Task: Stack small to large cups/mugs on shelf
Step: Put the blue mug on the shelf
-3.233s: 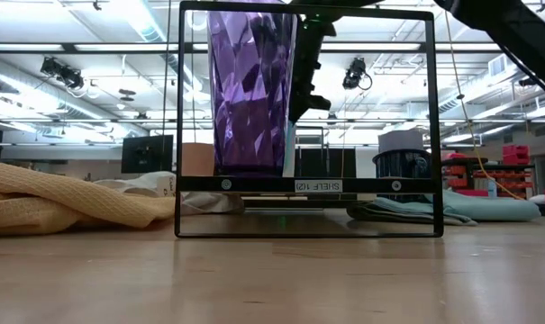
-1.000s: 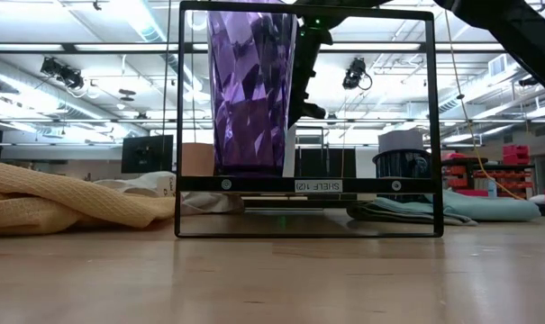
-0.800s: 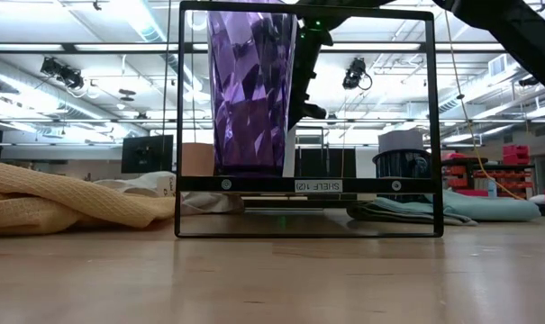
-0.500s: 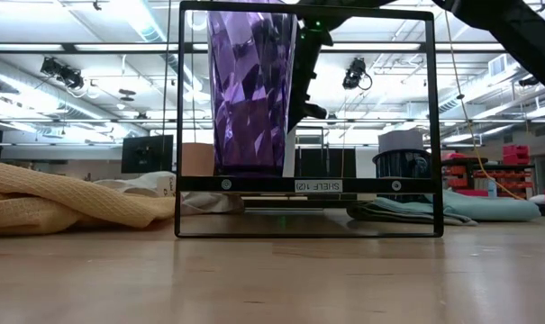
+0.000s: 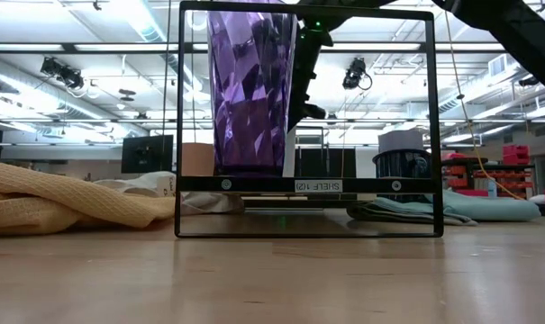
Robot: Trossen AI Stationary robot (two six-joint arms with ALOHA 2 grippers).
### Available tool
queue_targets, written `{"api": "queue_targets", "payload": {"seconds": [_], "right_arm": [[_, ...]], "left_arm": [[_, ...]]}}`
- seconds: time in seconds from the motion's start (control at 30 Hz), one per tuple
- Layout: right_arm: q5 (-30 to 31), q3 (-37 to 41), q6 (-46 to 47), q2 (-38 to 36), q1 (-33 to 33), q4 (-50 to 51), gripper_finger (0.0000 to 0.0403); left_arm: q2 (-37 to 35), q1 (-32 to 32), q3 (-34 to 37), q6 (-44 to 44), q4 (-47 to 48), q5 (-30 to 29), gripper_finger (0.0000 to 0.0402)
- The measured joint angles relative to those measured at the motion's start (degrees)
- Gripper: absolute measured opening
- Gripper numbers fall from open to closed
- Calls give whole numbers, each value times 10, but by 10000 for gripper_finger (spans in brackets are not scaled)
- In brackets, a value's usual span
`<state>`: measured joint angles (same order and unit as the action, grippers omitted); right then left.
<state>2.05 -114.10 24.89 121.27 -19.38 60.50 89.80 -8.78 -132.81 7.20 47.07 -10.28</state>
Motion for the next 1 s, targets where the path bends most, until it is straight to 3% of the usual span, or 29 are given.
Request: {"api": "queue_targets", "payload": {"seconds": [0.33, 0.67, 1.0], "right_arm": [[-2, 0, -14, 0, 0, 0, 16], [-2, 0, -15, 0, 0, -7, 55], [-2, 0, -17, 0, 0, -13, 57]], "left_arm": [[0, 0, 0, 0, 1, 0, 74], [0, 0, 0, 0, 5, 0, 76], [0, 0, 0, 0, 5, 0, 79]]}}
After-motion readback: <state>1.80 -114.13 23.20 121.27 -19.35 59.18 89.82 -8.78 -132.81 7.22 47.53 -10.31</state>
